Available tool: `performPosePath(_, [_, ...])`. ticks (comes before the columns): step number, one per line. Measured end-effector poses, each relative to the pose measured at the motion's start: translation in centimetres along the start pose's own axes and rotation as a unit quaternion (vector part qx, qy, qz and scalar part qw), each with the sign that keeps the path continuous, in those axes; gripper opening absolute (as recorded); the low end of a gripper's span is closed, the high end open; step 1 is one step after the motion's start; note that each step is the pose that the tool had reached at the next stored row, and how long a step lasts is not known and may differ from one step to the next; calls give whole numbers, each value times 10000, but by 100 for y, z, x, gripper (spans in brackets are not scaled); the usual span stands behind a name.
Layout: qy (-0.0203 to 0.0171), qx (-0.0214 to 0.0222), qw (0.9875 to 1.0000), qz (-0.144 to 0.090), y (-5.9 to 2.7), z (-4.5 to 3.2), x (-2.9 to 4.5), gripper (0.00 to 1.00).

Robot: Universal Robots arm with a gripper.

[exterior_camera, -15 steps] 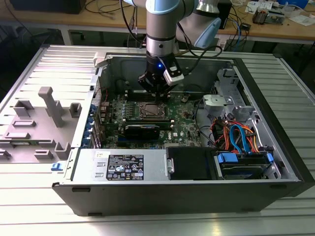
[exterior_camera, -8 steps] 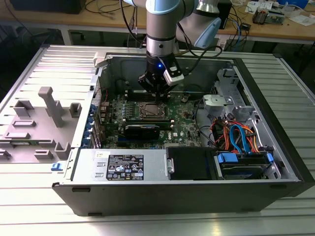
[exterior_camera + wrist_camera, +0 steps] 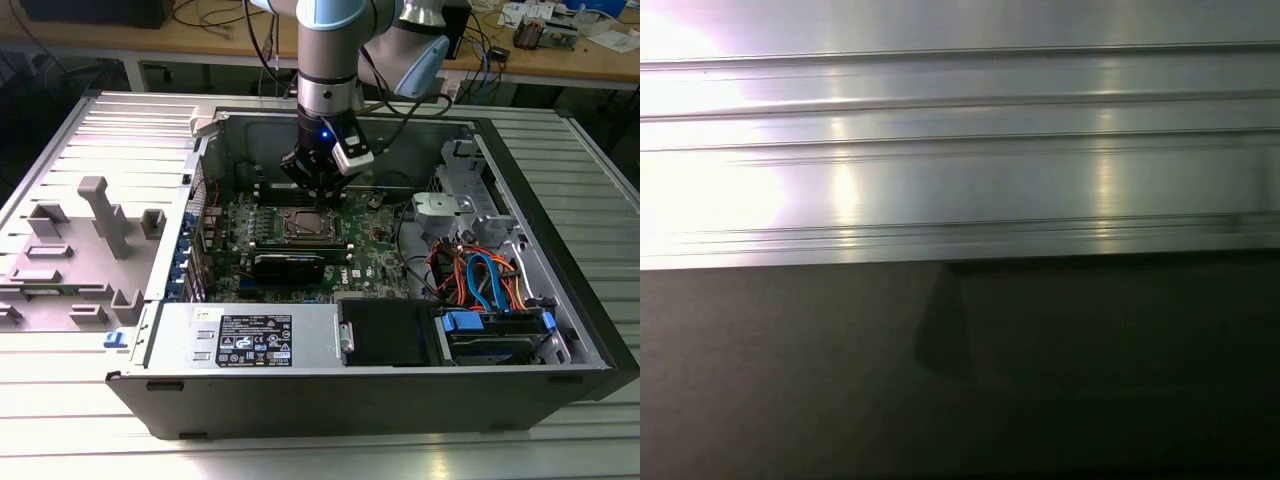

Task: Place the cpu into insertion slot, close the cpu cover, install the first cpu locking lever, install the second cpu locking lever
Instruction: 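Install the first cpu locking lever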

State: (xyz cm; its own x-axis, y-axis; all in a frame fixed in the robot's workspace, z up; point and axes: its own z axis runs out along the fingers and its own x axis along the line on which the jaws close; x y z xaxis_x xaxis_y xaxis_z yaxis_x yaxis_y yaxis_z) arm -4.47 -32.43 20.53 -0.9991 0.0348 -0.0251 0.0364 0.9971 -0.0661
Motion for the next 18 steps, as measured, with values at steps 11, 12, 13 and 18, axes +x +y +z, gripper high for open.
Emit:
performPosePath(11, [-1,3,10000,2,-4,-23,-1,11])
performPosePath(12, [-1,3,10000,3,-5,-23,-2,11])
performPosePath(13, [0,5,10000,6,-5,-22,-3,11])
performPosePath(18, [1,17,10000,20,-7,-10,-6,11])
